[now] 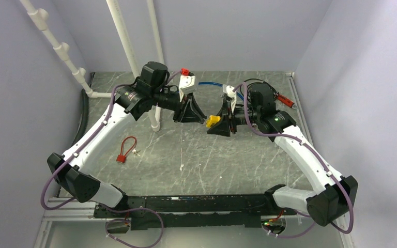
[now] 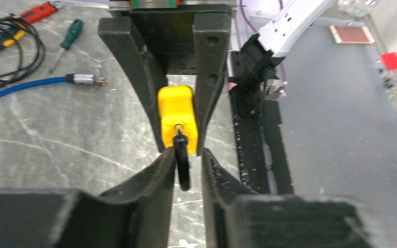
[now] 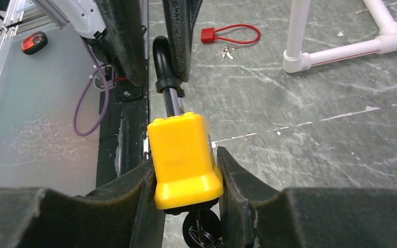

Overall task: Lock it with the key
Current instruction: Lock the lock.

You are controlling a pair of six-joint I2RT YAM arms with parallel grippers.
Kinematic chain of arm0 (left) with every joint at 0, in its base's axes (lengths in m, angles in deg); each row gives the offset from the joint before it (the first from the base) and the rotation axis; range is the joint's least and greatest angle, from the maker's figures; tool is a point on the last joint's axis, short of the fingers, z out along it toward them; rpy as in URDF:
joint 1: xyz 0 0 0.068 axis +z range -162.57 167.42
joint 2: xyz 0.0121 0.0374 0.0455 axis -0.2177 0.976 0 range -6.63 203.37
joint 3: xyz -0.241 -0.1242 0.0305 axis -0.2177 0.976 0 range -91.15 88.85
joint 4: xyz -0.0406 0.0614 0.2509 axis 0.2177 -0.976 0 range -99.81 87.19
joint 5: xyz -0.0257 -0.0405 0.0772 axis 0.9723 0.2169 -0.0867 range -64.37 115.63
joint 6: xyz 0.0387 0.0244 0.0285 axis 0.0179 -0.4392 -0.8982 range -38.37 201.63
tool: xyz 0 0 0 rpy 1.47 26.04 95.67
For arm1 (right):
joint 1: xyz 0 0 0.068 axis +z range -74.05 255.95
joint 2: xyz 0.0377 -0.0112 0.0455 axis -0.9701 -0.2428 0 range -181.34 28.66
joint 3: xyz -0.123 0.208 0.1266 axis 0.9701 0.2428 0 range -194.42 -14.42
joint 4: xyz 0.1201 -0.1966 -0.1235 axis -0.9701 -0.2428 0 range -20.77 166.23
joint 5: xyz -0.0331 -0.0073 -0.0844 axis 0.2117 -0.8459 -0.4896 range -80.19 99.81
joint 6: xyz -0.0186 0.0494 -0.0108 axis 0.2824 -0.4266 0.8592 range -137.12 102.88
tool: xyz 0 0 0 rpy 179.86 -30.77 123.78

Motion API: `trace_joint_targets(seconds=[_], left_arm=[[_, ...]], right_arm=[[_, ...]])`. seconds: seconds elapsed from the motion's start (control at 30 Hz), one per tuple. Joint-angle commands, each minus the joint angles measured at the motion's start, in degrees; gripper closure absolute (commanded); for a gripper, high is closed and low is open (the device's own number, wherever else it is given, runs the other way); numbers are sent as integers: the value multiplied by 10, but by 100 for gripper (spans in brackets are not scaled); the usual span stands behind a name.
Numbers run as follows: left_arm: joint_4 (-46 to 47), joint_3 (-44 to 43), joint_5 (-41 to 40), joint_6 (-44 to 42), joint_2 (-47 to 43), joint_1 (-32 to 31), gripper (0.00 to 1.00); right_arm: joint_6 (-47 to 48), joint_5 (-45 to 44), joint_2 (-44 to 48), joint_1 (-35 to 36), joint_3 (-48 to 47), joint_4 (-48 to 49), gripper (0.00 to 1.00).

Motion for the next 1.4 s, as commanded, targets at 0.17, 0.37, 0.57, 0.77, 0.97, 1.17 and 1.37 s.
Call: trace_joint_targets(seconds=[0.17,0.37,0.57,0.77,0.97,1.17,1.37], left_arm=[[-7,2,-13,-29,8,-12,100],[15,31,-13,-6,8,-26,100],[46,56,-4,40,21,-38,100],[94,91,7,77,32,-45,100],[92,121,26,61,33,-45,100],[92,127,54,45,45,-45,100],[139,143,93,54,51,-46,100]], right_arm=[[4,-6,-7,11,-45,29,100],[-16,-5,-28,14,-70,49,100],[-2,-1,-62,30,-123,47,100],[3,-1,-80,42,-143,75,100],[30,5,-97,43,-175,87,100],[75,19,-109,58,-202,85,100],[125,33,-123,80,-215,74,100]])
